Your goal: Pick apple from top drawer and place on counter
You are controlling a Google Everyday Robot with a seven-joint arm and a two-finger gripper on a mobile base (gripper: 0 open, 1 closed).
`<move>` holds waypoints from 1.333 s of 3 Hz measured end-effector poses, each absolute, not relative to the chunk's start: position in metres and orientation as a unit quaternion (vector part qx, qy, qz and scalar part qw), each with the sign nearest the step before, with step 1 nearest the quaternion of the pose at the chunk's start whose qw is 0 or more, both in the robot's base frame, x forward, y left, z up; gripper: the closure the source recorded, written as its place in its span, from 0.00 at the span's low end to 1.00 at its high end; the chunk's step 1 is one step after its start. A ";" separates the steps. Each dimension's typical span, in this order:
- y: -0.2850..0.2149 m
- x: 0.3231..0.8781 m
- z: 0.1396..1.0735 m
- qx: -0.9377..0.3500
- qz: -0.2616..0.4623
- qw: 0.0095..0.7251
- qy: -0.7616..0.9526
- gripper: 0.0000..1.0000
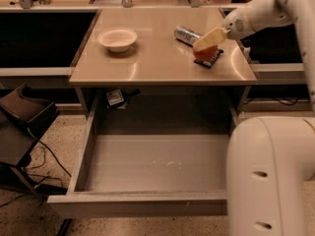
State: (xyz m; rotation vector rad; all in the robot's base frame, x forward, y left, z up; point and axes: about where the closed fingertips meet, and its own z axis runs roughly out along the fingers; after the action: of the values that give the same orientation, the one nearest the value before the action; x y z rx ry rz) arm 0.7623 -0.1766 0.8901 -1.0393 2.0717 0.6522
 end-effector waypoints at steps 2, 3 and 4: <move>-0.119 0.759 0.852 -0.479 0.274 0.320 0.770 1.00; -0.096 0.748 0.843 -0.507 0.294 0.305 0.751 1.00; -0.096 0.748 0.843 -0.507 0.294 0.305 0.751 0.82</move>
Offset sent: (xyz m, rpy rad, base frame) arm -0.0451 0.1079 -0.0628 -0.0496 0.0096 0.3459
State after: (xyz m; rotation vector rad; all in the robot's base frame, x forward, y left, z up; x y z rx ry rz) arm 0.7478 -0.0956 0.8425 -1.3429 1.9875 0.7796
